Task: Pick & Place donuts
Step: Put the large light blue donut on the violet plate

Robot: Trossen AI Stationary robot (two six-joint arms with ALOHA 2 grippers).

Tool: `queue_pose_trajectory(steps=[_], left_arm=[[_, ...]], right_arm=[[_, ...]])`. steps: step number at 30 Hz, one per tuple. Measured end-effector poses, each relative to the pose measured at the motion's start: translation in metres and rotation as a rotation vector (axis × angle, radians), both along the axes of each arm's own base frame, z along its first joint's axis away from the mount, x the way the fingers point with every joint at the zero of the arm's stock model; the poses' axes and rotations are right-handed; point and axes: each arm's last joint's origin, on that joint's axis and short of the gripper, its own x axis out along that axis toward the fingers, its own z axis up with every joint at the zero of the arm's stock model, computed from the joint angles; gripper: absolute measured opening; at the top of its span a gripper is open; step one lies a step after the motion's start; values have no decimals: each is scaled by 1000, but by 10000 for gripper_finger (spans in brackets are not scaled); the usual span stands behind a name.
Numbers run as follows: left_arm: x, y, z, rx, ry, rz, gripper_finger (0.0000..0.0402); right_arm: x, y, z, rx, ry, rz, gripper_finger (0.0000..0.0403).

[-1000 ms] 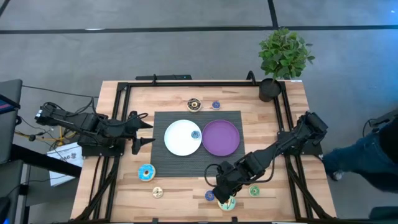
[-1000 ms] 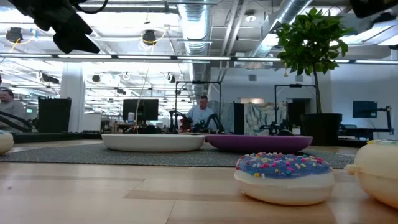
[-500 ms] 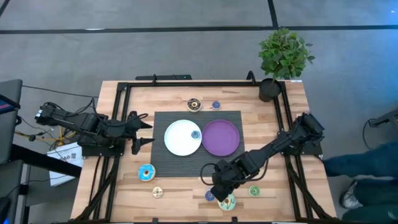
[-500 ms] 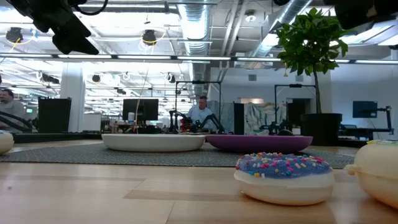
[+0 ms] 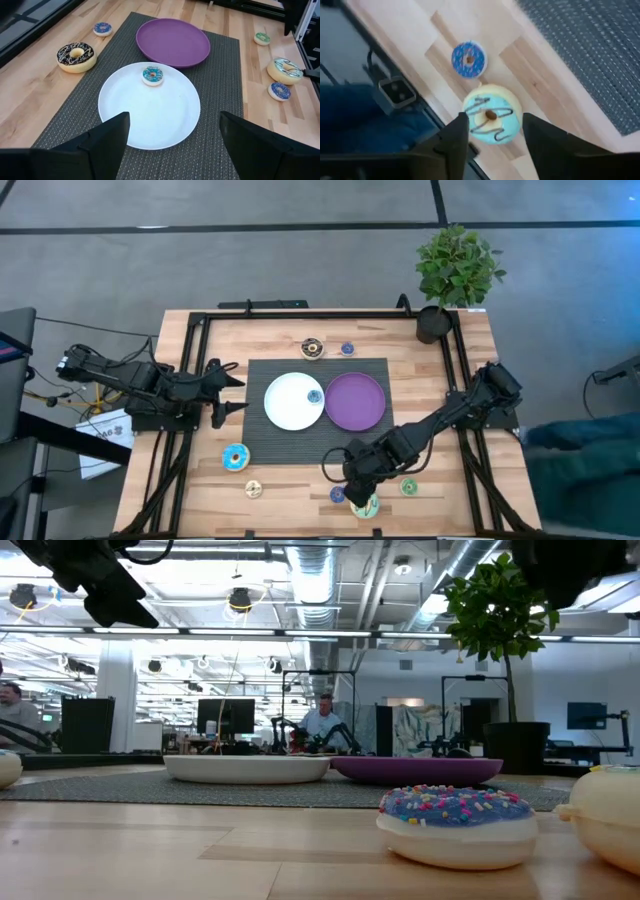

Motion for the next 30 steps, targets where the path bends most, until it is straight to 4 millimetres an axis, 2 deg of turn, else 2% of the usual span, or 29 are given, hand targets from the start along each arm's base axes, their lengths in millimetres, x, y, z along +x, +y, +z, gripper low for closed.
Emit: queue_pose_trajectory(steps=[9, 18, 30], left_arm=[[0, 0, 0, -22, -3, 9, 300], [0, 0, 0, -23, -4, 10, 300], [0, 0, 0, -22, -5, 15, 300]], right_arm=[[-11, 18, -23, -60, -77, 197, 207], [-16, 19, -39, -82, -98, 281, 230], [-19, 19, -59, -88, -158, 382, 230]])
